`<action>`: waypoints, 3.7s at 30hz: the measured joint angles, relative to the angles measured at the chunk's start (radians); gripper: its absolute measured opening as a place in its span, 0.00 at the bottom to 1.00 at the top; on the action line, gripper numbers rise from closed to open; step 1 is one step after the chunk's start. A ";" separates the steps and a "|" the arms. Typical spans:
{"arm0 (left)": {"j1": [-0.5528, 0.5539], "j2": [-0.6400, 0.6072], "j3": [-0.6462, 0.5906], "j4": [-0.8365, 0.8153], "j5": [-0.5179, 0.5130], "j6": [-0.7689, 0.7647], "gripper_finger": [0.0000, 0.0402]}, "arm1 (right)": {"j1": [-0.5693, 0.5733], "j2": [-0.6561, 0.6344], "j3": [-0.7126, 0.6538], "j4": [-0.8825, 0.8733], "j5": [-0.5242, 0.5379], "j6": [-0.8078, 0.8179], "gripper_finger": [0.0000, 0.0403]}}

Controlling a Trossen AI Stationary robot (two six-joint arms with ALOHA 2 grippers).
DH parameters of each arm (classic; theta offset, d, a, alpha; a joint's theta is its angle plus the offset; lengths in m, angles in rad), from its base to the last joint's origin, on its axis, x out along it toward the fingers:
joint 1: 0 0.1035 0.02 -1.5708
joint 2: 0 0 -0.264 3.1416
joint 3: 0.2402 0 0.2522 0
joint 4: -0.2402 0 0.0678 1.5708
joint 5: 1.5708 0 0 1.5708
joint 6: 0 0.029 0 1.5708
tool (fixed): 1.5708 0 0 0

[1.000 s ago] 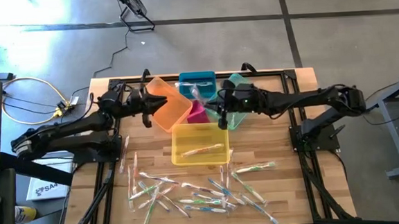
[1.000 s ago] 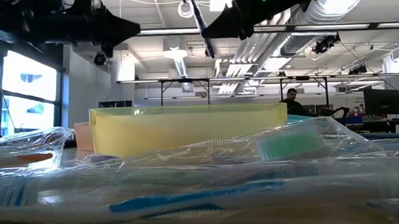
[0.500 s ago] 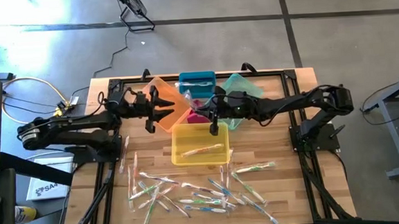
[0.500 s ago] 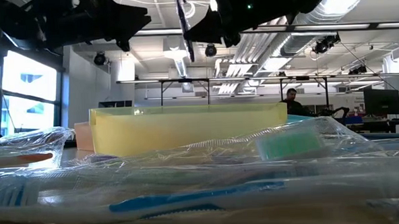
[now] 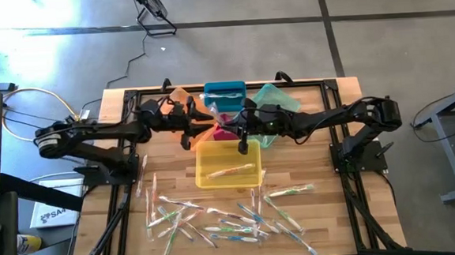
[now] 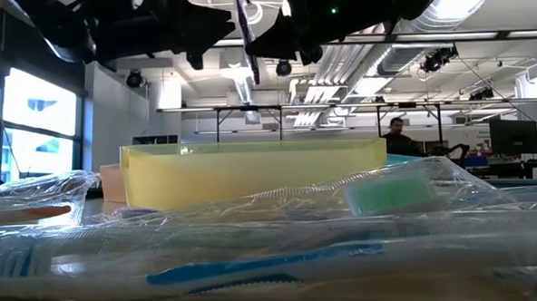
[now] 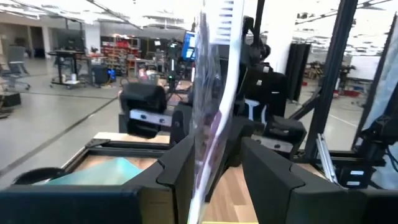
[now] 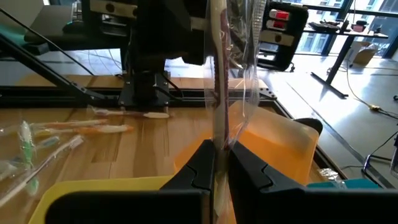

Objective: Pick & Place Toothbrushes
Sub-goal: Put the purple toothbrush into the orange bin

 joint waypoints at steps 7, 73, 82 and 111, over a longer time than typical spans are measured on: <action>-0.026 0.079 0.066 -0.002 0.009 0.002 0.32 | 0.000 0.000 0.000 -0.002 0.000 0.000 0.04; -0.043 0.107 0.096 -0.058 0.012 0.024 0.06 | 0.018 -0.101 0.000 -0.103 0.060 -0.001 0.49; -0.042 0.081 0.095 -0.088 -0.004 0.078 0.06 | 0.018 -0.198 0.000 -0.343 0.100 0.034 0.55; 0.228 -0.216 0.095 -0.928 -0.358 0.412 0.06 | 0.018 -0.214 0.000 -0.719 0.101 0.266 0.29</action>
